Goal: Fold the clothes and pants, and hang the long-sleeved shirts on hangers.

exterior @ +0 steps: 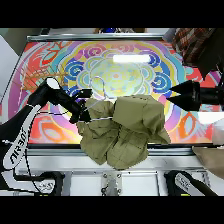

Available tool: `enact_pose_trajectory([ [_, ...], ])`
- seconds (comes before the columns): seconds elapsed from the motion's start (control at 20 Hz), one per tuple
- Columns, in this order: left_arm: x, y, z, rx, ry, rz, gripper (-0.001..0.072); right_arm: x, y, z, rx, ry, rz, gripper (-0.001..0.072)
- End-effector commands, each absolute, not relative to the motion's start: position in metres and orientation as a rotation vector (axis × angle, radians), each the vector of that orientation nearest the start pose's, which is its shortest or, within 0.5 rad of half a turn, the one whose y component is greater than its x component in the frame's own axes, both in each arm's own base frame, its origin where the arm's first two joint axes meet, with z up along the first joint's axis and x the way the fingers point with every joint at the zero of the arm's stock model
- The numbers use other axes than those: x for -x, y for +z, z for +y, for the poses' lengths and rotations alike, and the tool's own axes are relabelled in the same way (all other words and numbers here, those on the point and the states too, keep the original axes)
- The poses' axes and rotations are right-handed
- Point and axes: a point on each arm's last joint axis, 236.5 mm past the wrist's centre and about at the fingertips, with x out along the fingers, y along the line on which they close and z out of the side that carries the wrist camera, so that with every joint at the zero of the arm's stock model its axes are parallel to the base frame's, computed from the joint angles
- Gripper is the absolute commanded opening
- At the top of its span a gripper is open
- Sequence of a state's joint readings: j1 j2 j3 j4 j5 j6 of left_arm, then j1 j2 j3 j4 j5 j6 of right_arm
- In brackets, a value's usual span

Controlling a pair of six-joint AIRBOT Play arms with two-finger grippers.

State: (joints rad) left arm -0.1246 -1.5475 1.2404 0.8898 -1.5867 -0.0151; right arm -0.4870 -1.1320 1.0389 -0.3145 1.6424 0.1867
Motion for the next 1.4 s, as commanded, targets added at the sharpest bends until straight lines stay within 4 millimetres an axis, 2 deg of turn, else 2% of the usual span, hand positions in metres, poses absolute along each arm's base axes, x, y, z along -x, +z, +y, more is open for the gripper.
enact_pose_trajectory([
  [0.0, -0.292, -0.009, -0.187, -0.524, -1.699, 0.934, 0.0013, -0.312, 0.139, 0.082, -0.047, 1.188, 0.362, 0.0657],
  [0.4, -0.292, -0.009, -0.187, -0.523, -1.702, 0.935, 0.0013, -0.303, 0.103, 0.144, -0.085, 1.399, 0.421, 0.0657],
  [0.6, -0.292, -0.009, -0.187, -0.523, -1.702, 0.935, 0.0013, -0.309, 0.100, 0.171, -0.099, 1.422, 0.414, 0.0657],
  [0.8, -0.291, -0.009, -0.186, -0.522, -1.706, 0.937, 0.0013, -0.318, 0.094, 0.176, -0.126, 1.379, 0.452, 0.0657],
  [1.35, -0.291, -0.009, -0.186, -0.523, -1.705, 0.937, 0.0013, -0.318, 0.094, 0.176, -0.124, 1.380, 0.454, 0.0657],
])
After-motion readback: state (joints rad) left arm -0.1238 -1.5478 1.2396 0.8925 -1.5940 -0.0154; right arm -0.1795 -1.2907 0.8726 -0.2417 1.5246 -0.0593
